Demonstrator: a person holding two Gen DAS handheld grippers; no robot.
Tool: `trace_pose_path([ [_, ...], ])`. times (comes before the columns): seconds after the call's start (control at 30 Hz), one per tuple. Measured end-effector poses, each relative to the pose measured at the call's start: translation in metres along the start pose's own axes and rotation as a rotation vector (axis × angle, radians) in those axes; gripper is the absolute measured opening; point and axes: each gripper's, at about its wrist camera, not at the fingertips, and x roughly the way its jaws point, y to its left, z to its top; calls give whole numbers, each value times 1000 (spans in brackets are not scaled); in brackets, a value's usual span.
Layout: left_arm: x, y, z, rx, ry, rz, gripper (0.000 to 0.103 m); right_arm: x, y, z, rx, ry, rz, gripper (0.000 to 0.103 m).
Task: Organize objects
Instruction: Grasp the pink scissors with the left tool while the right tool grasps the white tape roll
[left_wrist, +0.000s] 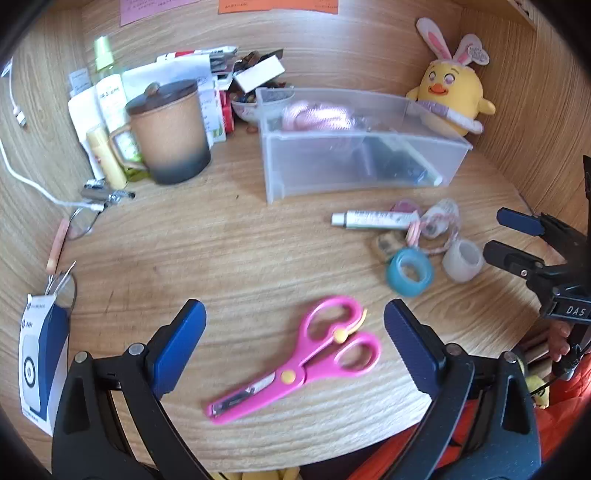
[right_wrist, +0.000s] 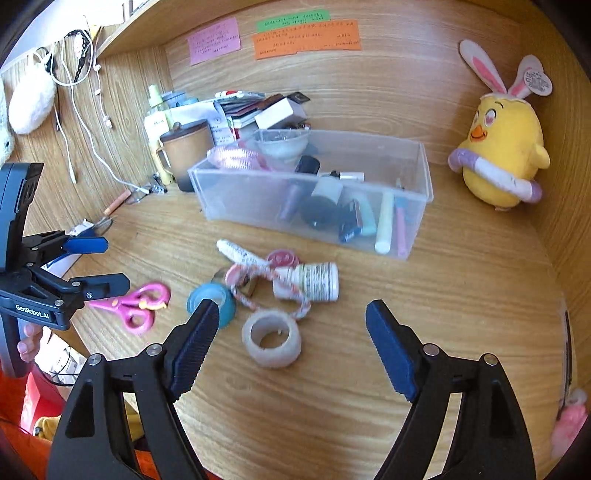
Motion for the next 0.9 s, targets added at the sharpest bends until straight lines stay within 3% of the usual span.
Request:
trace_pose_path([
  [0.33, 10, -3, -38, 95, 79, 23, 97, 15, 3, -23, 44, 77, 16, 79],
  [0.4, 8, 1, -40, 81, 56, 45, 83, 17, 3, -22, 47, 78, 16, 79],
  [0.47, 8, 8, -40, 55, 62, 10, 63, 18, 5, -21, 49, 73, 17, 79],
  [0.57, 8, 13, -39, 37, 53, -6, 45, 19, 7, -20, 48, 67, 21, 79],
  [0.67, 9, 14, -37, 23, 42, -2, 34, 22, 8, -19, 46, 67, 13, 79],
  [0.77, 10, 12, -36, 27, 30, 2, 31, 27, 8, -18, 60, 69, 22, 74],
  [0.9, 13, 12, -33, 9, 7, 12, 21, 33, 8, -16, 63, 74, 24, 53],
])
